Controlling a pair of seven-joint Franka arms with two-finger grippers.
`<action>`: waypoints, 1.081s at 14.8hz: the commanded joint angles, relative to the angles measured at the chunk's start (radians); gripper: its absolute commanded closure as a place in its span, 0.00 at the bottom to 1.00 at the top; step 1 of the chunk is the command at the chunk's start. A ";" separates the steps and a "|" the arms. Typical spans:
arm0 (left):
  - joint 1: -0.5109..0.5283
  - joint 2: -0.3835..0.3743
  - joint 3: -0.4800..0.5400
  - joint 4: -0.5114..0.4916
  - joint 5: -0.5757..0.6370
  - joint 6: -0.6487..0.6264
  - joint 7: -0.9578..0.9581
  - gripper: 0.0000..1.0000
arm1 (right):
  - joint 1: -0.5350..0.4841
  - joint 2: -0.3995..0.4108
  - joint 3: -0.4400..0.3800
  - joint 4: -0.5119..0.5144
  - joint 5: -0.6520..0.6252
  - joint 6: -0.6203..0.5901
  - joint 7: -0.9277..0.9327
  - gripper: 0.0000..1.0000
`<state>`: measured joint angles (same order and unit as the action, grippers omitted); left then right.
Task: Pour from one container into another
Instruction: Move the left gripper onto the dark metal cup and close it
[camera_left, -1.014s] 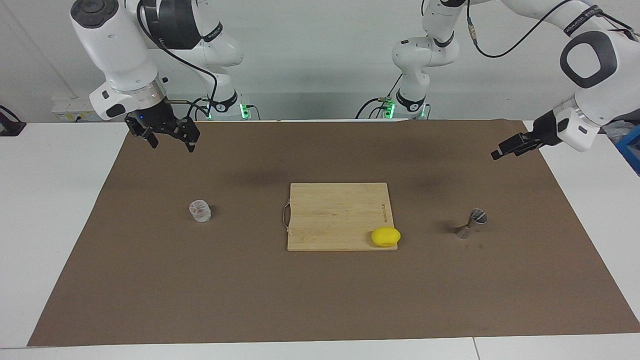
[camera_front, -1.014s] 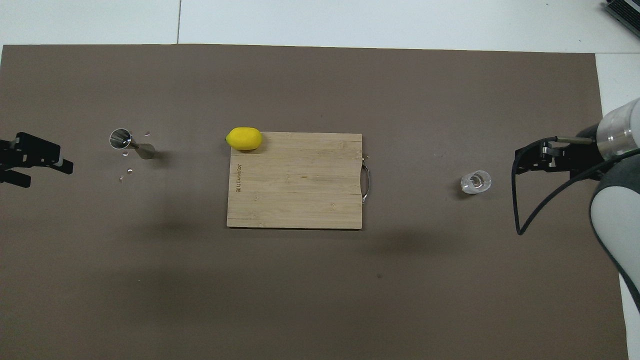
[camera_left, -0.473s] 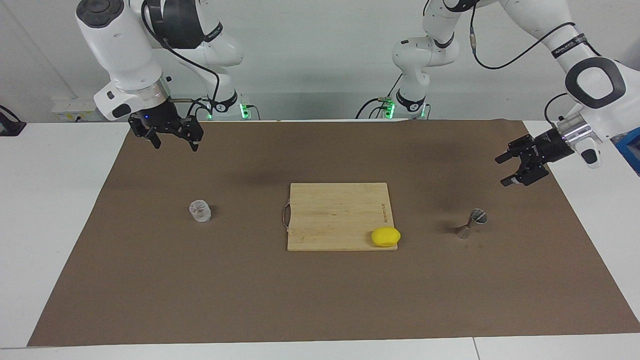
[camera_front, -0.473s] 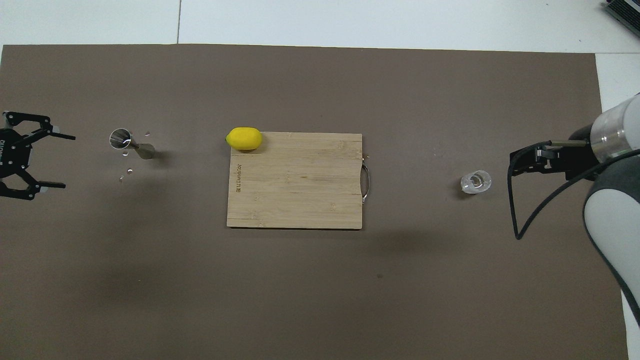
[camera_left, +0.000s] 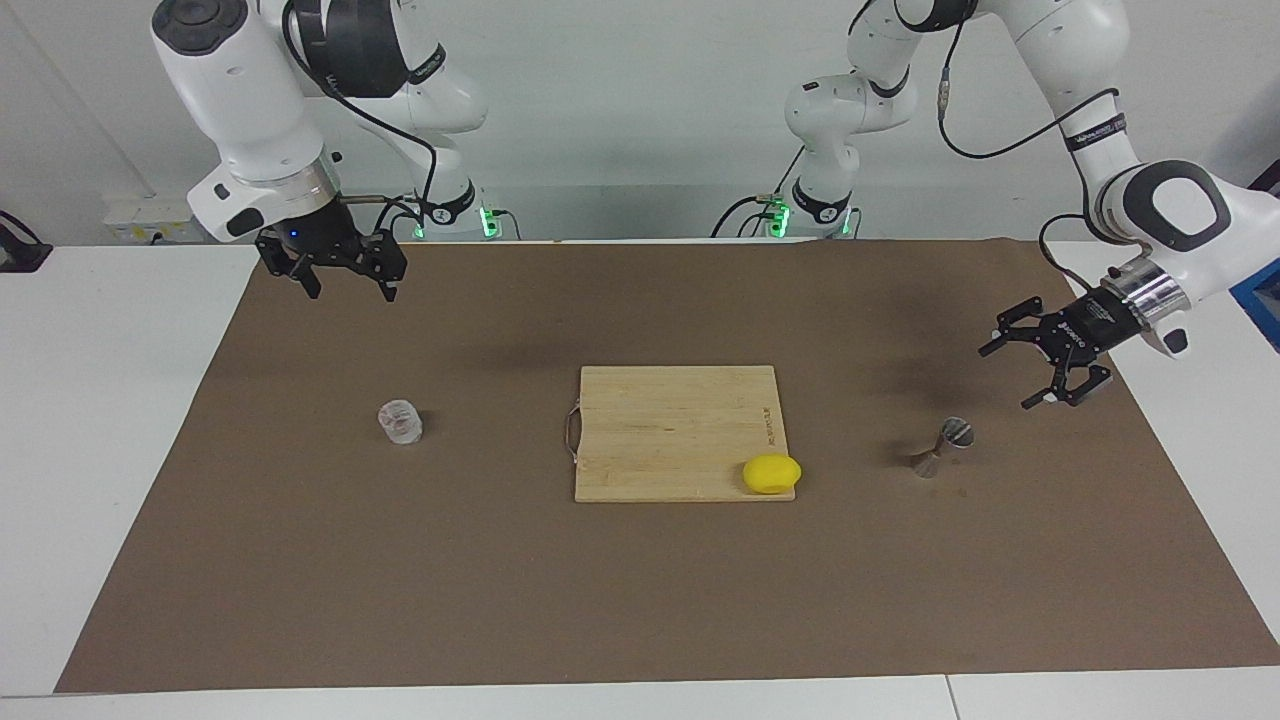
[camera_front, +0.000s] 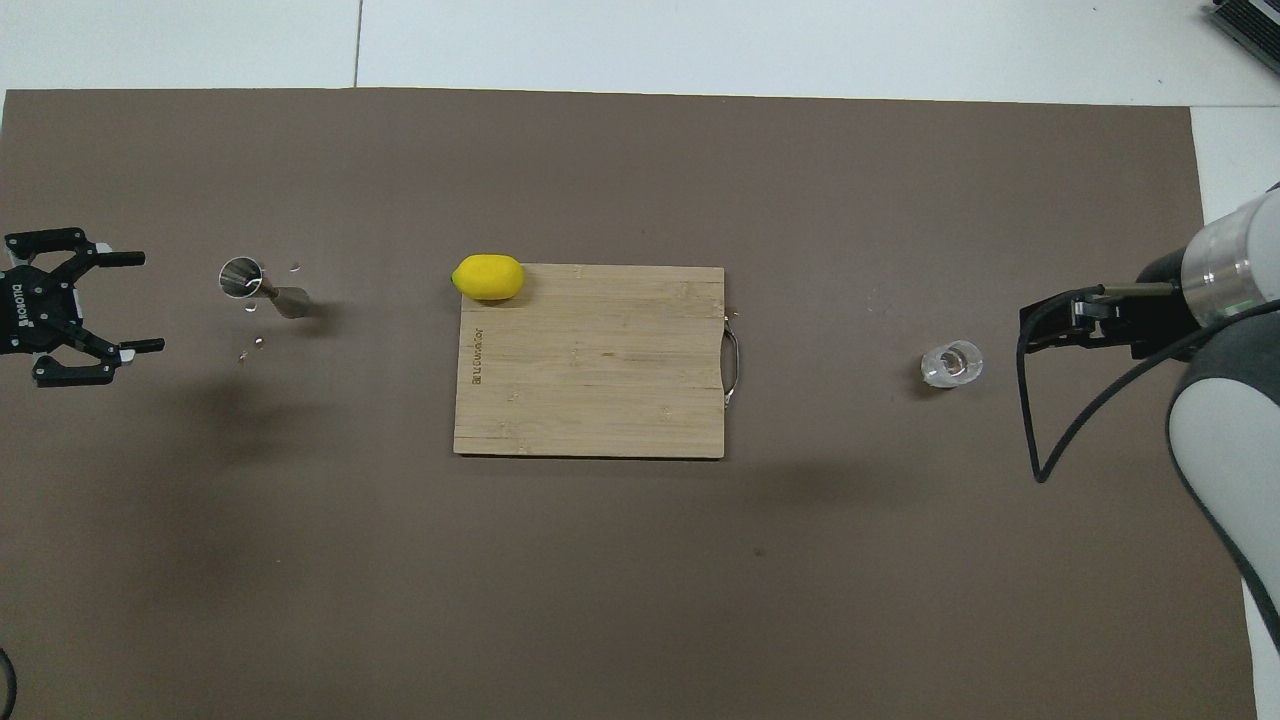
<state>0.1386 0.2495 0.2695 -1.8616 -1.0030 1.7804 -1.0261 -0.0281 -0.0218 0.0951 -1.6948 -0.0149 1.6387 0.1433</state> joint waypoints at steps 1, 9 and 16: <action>-0.007 0.029 -0.010 -0.036 -0.081 0.056 -0.019 0.00 | -0.004 -0.010 0.002 -0.006 0.000 0.006 -0.027 0.00; -0.047 0.074 -0.018 -0.073 -0.172 0.126 0.023 0.00 | -0.004 -0.012 0.002 -0.006 0.000 0.003 -0.014 0.00; -0.089 0.076 -0.016 -0.090 -0.241 0.183 0.029 0.00 | -0.004 -0.012 0.002 -0.006 0.000 0.003 -0.022 0.00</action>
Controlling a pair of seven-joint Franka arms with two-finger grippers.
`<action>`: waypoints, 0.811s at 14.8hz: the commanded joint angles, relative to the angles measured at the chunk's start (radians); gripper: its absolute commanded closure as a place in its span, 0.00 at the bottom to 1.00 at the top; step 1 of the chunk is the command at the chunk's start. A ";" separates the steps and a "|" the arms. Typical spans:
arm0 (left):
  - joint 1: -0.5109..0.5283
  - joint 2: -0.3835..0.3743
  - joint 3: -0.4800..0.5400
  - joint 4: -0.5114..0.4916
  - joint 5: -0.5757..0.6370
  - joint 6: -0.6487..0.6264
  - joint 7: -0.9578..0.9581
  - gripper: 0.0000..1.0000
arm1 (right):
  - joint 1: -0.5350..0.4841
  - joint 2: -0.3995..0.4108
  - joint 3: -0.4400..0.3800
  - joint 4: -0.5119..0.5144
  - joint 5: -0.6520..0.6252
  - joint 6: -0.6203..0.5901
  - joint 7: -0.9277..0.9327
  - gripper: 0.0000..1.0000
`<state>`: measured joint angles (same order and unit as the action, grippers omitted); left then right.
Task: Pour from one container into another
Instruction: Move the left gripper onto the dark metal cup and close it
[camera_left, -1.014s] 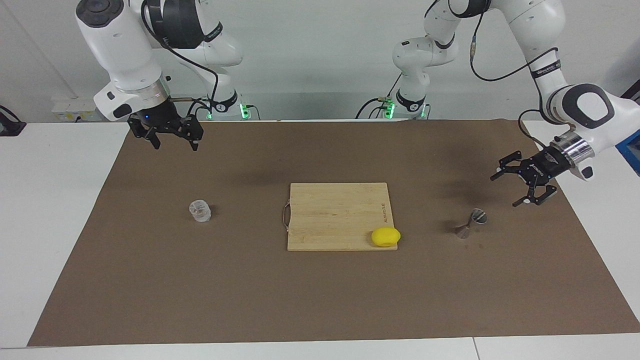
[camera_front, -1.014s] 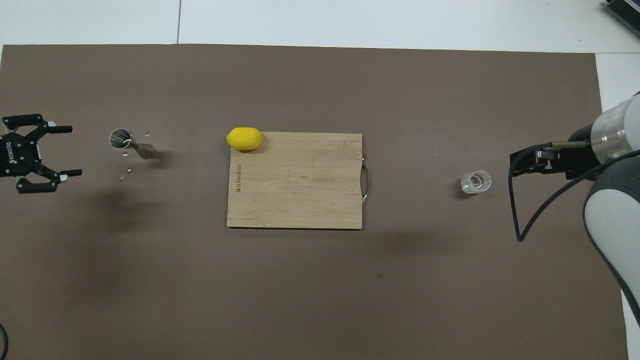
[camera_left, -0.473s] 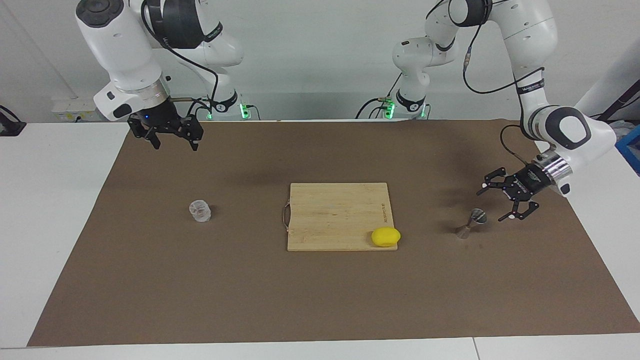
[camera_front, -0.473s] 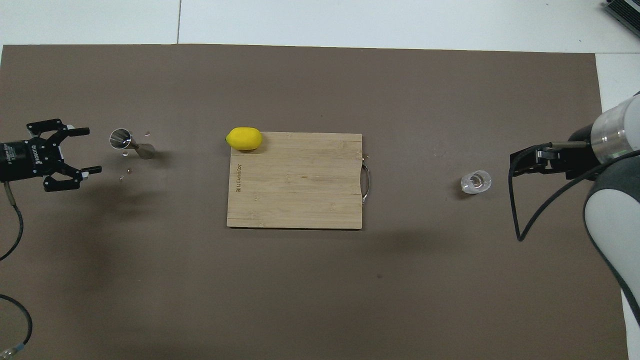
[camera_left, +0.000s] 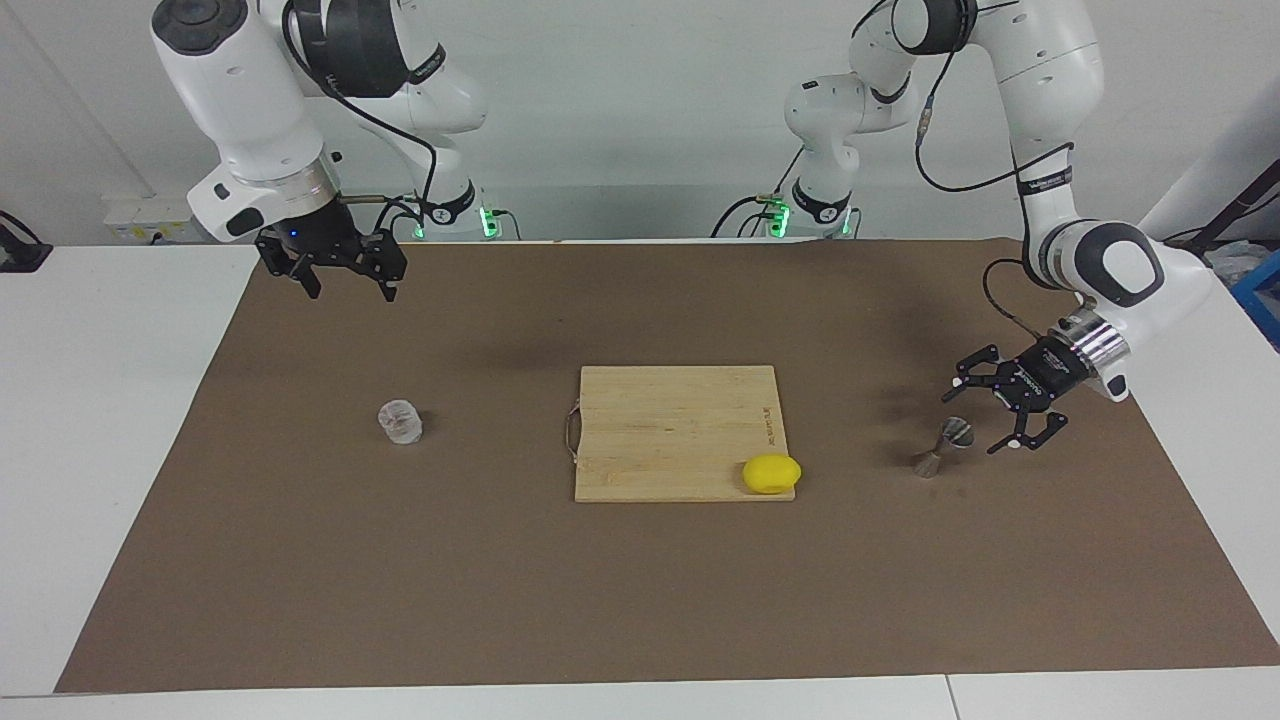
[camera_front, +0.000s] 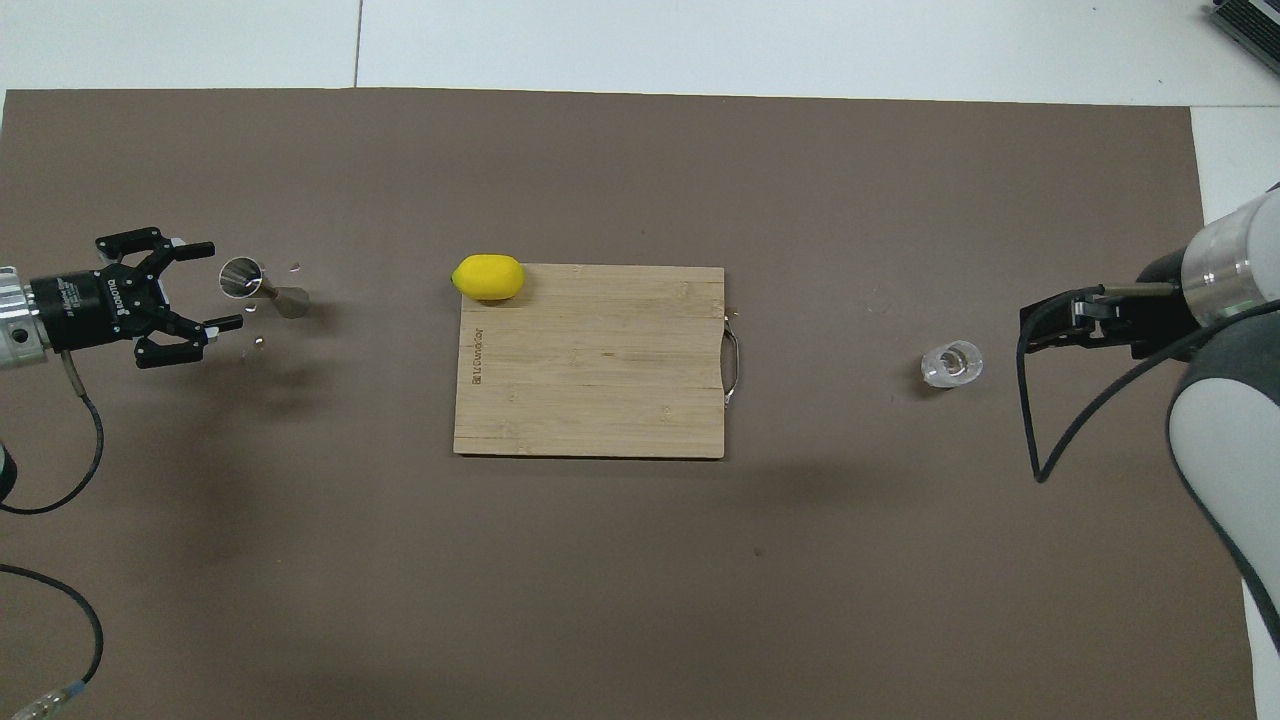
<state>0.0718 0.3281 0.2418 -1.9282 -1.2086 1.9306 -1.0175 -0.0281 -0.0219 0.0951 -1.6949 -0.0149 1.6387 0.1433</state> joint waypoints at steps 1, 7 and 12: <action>-0.029 -0.003 0.011 -0.032 -0.038 0.047 0.023 0.00 | -0.006 -0.012 0.002 -0.006 0.000 0.004 -0.022 0.00; -0.041 -0.006 0.011 -0.045 -0.045 0.062 0.034 0.09 | -0.006 -0.012 0.002 -0.008 0.000 -0.002 -0.022 0.00; -0.033 -0.006 0.011 -0.046 -0.048 0.062 0.031 0.16 | -0.006 -0.012 0.002 -0.008 0.000 0.000 -0.025 0.00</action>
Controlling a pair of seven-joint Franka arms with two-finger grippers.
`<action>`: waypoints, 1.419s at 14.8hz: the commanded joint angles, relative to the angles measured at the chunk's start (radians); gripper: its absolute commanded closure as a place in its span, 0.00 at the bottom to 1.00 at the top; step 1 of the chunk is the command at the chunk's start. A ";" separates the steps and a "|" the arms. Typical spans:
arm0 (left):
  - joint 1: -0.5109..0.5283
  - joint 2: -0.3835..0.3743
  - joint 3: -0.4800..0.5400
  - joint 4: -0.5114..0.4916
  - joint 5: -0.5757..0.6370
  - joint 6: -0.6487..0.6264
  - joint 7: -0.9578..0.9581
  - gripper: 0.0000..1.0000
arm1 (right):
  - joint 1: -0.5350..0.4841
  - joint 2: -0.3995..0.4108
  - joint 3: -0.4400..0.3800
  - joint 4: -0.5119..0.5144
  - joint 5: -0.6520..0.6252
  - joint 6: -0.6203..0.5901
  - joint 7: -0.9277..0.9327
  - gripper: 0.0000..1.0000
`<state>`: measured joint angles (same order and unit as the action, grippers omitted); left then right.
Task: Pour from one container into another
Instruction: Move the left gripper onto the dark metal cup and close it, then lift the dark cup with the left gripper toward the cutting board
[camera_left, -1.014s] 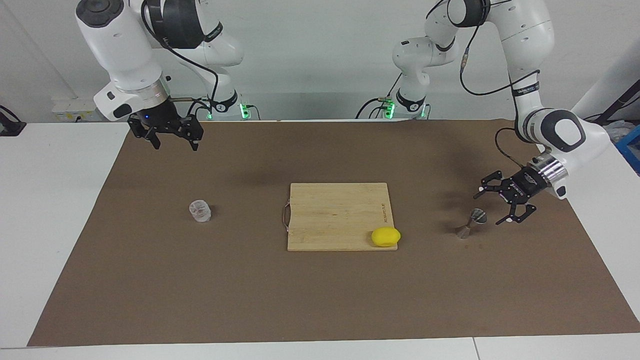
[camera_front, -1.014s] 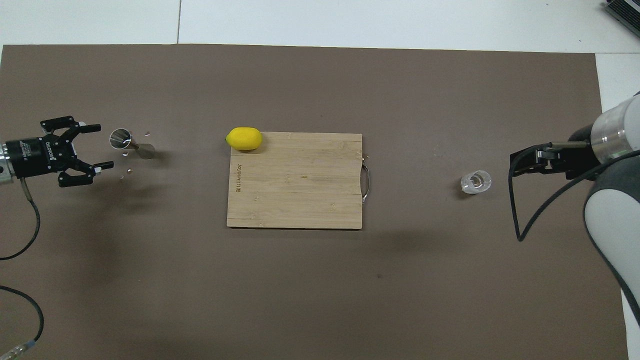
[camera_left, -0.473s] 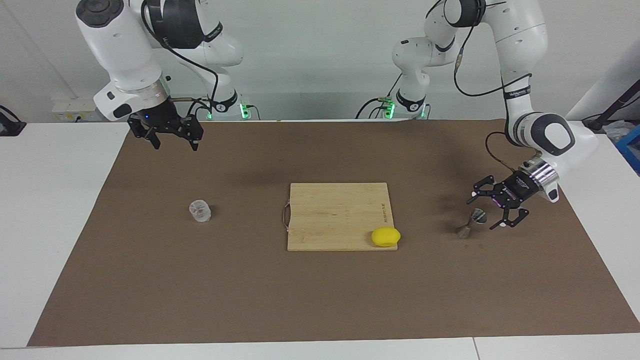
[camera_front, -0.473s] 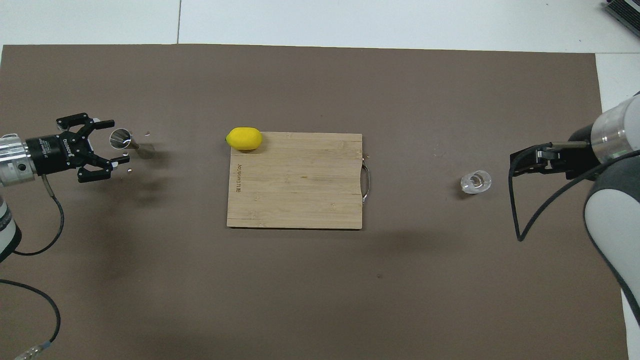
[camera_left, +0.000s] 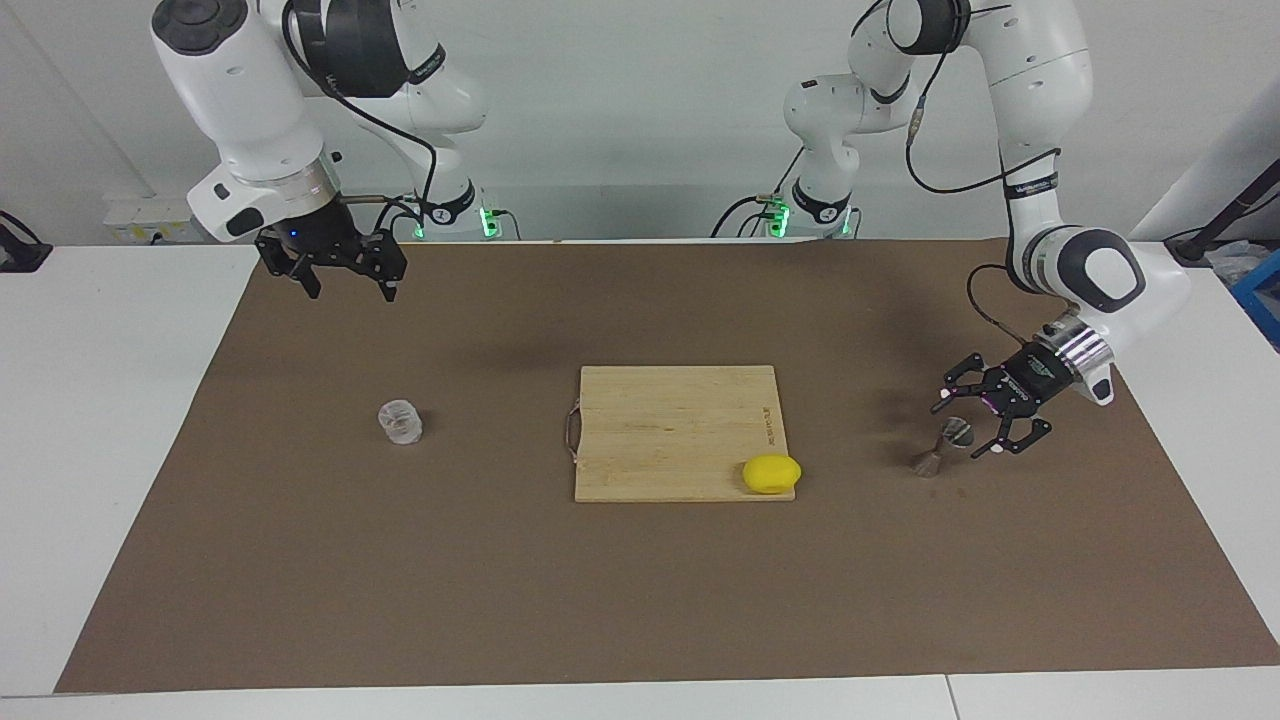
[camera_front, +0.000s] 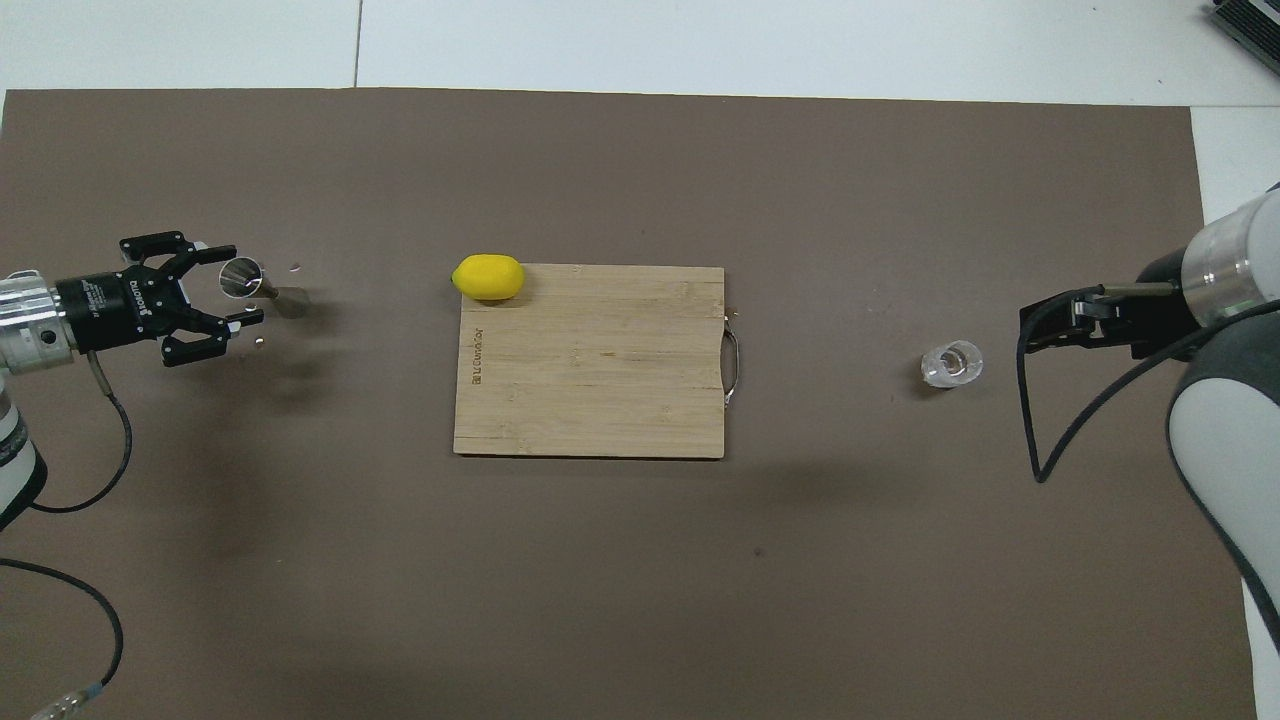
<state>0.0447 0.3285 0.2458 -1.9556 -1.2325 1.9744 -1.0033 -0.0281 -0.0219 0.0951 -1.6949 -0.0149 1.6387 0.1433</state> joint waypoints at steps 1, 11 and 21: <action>-0.005 -0.006 0.007 -0.017 -0.024 0.018 0.017 0.20 | -0.006 -0.012 0.002 -0.008 0.000 0.000 -0.027 0.00; 0.001 -0.008 0.007 -0.008 -0.021 -0.002 0.017 1.00 | -0.010 -0.010 0.002 -0.006 0.000 0.006 -0.024 0.00; -0.147 -0.062 -0.126 0.110 -0.034 -0.008 -0.001 1.00 | -0.013 -0.012 0.002 -0.005 0.000 0.004 -0.025 0.00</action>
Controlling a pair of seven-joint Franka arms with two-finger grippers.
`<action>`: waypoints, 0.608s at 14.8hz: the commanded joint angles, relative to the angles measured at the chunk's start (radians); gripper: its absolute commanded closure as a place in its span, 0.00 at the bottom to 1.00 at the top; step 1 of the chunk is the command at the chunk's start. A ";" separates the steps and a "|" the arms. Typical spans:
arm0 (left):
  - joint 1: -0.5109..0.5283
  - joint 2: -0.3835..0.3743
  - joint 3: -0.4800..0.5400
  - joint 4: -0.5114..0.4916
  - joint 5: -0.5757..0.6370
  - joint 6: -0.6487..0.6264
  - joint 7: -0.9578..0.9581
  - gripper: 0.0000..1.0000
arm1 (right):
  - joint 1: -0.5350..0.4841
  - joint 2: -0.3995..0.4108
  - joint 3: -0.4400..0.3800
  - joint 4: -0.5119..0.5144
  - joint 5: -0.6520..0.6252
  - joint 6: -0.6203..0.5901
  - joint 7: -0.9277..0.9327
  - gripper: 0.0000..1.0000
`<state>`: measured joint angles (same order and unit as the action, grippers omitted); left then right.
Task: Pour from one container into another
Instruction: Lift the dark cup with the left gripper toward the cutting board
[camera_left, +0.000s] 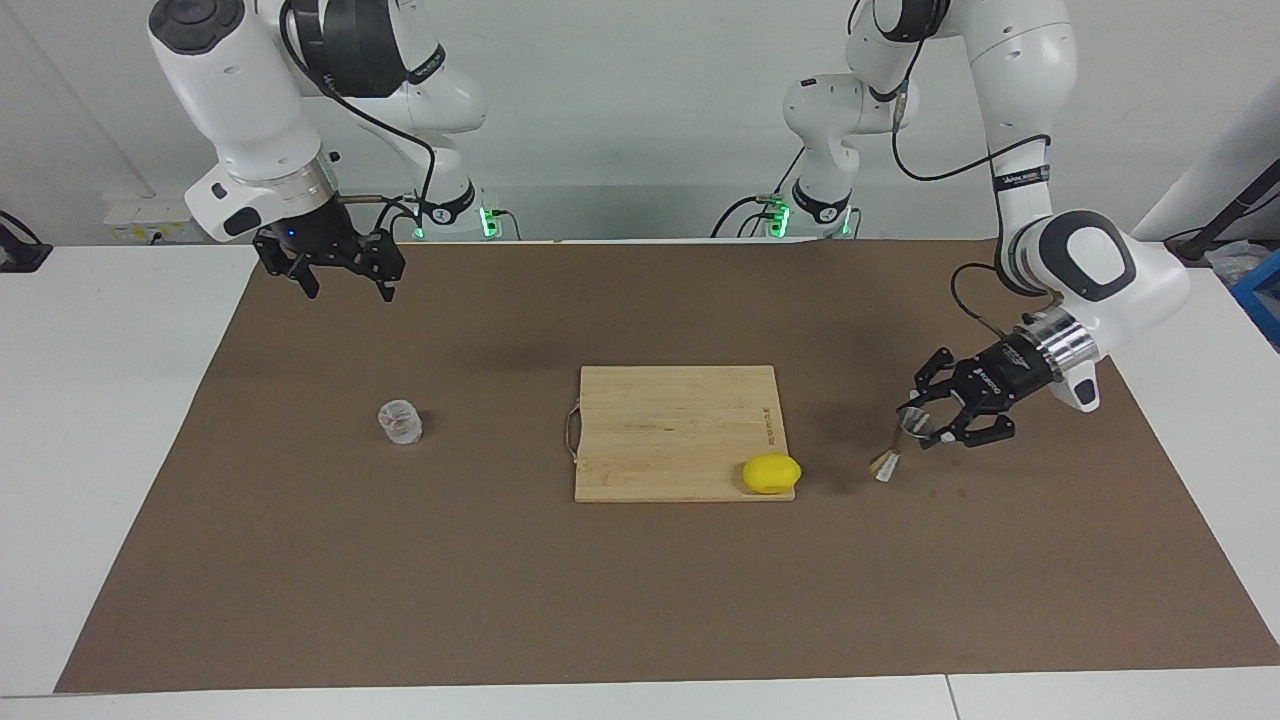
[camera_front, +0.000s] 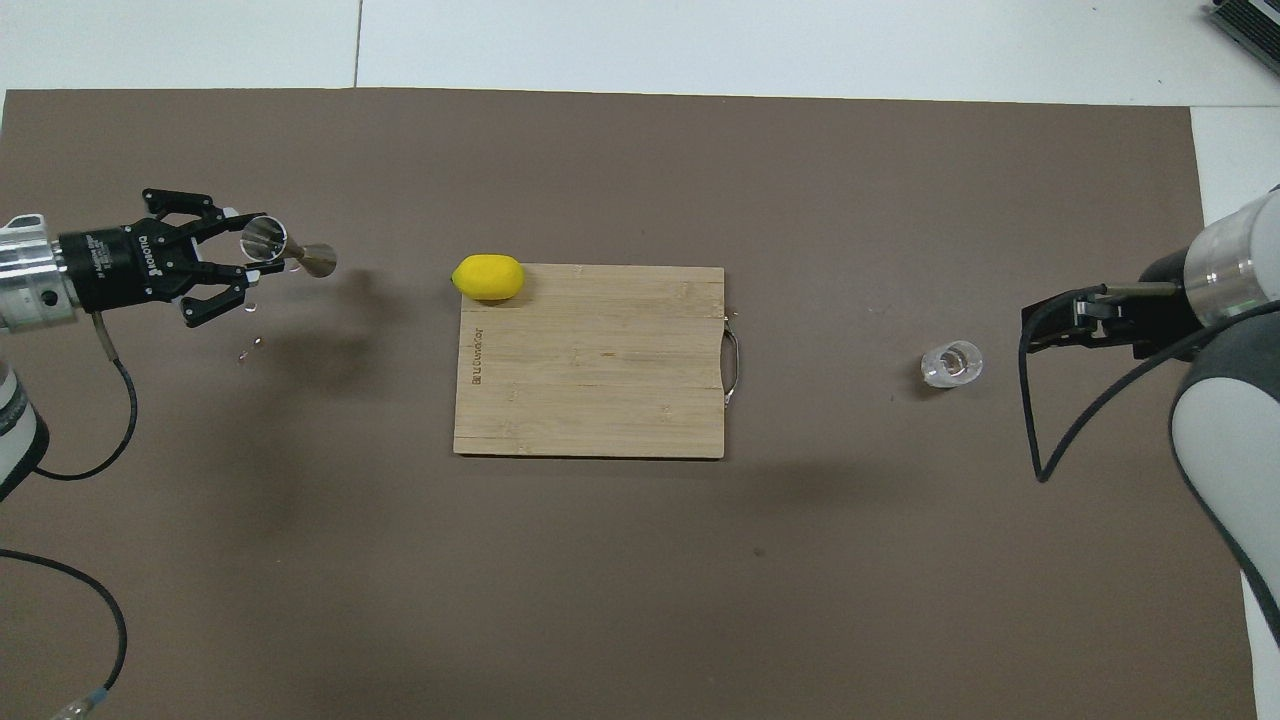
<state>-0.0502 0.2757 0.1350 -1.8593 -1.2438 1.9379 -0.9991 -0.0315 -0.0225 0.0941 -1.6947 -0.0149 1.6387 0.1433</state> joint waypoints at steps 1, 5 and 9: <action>-0.077 -0.007 -0.032 0.017 -0.025 0.057 -0.025 1.00 | -0.010 -0.011 0.003 -0.005 0.000 0.004 -0.025 0.00; -0.242 0.010 -0.044 0.025 -0.078 0.263 -0.134 1.00 | -0.007 -0.011 0.003 -0.005 0.000 0.004 -0.024 0.00; -0.423 0.046 -0.044 0.028 -0.138 0.507 -0.199 1.00 | -0.008 -0.011 0.003 -0.006 0.000 0.000 -0.022 0.00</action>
<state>-0.3910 0.2950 0.0753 -1.8435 -1.3426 2.3343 -1.1537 -0.0318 -0.0226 0.0941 -1.6947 -0.0149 1.6387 0.1433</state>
